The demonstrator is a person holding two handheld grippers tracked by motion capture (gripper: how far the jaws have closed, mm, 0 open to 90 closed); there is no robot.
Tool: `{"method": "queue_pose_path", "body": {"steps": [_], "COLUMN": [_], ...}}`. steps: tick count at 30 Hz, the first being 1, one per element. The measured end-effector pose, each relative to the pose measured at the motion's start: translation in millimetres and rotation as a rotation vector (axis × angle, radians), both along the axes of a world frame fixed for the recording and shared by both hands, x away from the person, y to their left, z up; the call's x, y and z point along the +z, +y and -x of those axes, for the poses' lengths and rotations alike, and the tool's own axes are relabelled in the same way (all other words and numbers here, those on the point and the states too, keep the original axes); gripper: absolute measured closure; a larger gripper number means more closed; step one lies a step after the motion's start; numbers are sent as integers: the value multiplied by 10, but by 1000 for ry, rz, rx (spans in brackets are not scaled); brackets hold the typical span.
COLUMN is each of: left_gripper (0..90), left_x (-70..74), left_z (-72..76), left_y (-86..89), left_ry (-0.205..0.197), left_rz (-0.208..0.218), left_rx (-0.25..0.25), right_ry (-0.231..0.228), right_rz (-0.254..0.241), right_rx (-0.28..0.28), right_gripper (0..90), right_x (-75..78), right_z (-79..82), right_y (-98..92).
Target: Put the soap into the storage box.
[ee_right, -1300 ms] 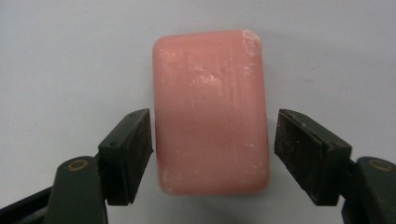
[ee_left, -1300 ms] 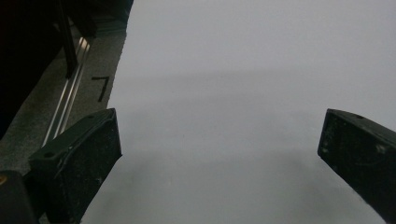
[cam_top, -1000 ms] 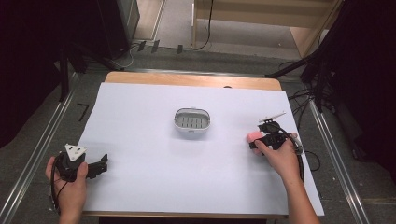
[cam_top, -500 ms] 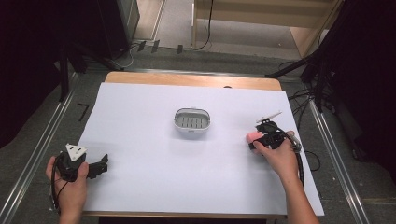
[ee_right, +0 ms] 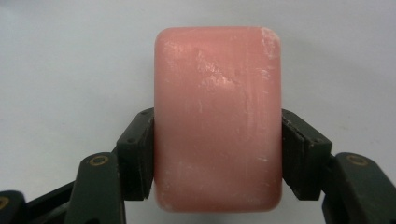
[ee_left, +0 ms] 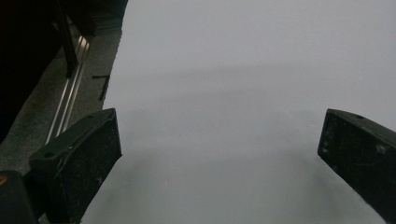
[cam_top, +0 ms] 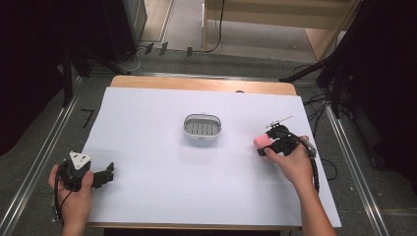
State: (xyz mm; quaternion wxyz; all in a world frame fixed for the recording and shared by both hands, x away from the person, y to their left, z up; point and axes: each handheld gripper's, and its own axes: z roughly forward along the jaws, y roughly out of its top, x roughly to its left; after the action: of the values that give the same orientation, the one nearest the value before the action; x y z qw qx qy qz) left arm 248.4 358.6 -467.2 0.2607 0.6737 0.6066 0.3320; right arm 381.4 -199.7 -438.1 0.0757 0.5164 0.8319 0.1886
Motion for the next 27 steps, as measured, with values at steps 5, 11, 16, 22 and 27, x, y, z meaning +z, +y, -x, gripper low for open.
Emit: {"method": "queue_pose_path", "body": {"steps": [5,11,16,22,27], "left_gripper": [0,0,0,0,0], "left_x": [1,1,1,0,-1], "left_z": [3,3,4,3,-1], "left_y": [0,2,2,2,1], "left_ry": [-1,-4,-4,-3,0], "left_rz": [1,3,3,3,2], "left_rx": [2,2,2,2,2], "right_ry": [-19,-33,-52,-49,-59], "right_rz": [-17,-38,-62,-71,-86], "right_rx": [27,84,126,182,227], "right_gripper": [384,383,383,383,383], "right_x": [56,177,267,305,333], "right_z": [8,-16,-34,-62,-92], "right_y": [79,187,253,356,441]}}
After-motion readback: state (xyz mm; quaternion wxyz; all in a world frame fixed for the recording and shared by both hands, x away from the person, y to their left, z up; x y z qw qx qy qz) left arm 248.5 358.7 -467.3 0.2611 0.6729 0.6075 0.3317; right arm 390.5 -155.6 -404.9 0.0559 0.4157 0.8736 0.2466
